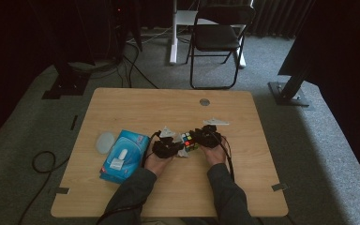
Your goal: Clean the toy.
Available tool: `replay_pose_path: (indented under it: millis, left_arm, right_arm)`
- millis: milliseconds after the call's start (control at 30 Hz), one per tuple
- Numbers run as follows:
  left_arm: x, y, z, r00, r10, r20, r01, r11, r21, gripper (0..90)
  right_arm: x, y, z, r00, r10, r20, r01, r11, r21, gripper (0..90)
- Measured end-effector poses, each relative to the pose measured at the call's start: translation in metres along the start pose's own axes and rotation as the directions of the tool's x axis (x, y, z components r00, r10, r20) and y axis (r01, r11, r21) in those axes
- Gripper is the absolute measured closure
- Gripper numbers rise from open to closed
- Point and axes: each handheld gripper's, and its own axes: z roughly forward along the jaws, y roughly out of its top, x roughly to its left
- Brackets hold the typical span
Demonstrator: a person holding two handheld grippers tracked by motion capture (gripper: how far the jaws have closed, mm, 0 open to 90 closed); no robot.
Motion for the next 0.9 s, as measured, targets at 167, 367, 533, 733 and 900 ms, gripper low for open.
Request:
replay_pose_path:
  millis: [167,367,533,733,900]
  left_arm:
    - [0.007,0.000,-0.003,0.9994,-0.021,-0.026,0.021,0.9997,-0.009,86.1]
    - [0.009,0.007,-0.011,0.9986,-0.050,-0.017,0.049,0.9972,-0.057,86.1]
    - [0.007,0.015,-0.018,0.9990,-0.044,-0.003,0.044,0.9954,-0.086,86.1]
    - [-0.002,0.019,-0.021,0.9990,-0.030,0.034,0.034,0.9931,-0.112,86.1]
    - [-0.002,0.013,-0.011,0.9993,-0.033,0.017,0.034,0.9975,-0.061,86.1]
  right_arm:
    - [-0.001,-0.001,-0.004,1.0000,-0.003,-0.005,0.003,1.000,-0.001,61.9]
    - [-0.003,-0.005,-0.010,0.9992,0.007,-0.039,-0.007,1.000,-0.009,62.1]
    - [0.000,-0.006,-0.011,0.9991,-0.003,-0.042,0.003,1.000,0.011,62.0]
    - [-0.001,-0.007,-0.010,0.9989,0.016,-0.044,-0.016,1.000,0.007,64.0]
    - [-0.001,-0.007,-0.010,0.9989,0.017,-0.044,-0.017,1.000,0.005,66.1]
